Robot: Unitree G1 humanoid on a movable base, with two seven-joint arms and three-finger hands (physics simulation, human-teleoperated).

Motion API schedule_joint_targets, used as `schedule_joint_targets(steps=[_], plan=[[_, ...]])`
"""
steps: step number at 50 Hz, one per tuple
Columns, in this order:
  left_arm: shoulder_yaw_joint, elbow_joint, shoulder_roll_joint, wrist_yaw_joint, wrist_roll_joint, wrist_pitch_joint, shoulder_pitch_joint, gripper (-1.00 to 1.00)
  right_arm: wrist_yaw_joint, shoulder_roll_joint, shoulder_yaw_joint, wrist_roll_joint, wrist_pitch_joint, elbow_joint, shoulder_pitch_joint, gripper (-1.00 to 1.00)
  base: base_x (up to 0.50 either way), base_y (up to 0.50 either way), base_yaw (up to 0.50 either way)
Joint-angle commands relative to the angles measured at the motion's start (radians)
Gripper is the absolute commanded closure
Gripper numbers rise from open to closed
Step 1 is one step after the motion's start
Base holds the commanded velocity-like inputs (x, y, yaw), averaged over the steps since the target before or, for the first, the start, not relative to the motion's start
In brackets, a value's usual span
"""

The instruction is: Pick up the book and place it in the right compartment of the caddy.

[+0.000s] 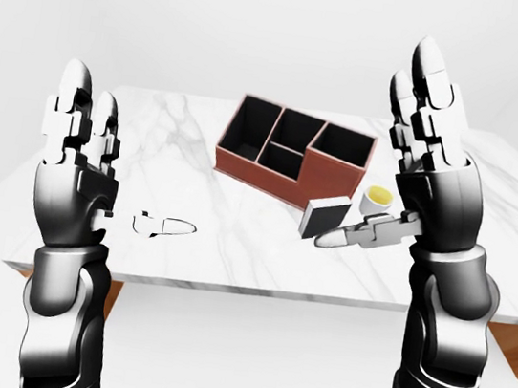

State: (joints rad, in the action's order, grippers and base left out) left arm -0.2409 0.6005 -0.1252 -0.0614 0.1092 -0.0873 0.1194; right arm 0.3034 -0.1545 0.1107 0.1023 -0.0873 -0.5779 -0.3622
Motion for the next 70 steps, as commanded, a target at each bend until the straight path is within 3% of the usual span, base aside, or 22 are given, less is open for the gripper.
schedule_joint_targets(steps=[1,70], plan=[[0.001,0.001,0.001,-0.001,0.000,0.000,-0.001,-1.00,-0.006,-0.001,0.003,-0.006,0.000,-0.003,-0.002,-1.00,0.21,0.00,0.00],[0.005,-0.004,0.005,-0.010,-0.023,0.000,-0.008,-1.00,0.015,-0.030,0.042,-0.063,0.000,-0.062,0.023,-1.00,0.21,0.00,0.00]])
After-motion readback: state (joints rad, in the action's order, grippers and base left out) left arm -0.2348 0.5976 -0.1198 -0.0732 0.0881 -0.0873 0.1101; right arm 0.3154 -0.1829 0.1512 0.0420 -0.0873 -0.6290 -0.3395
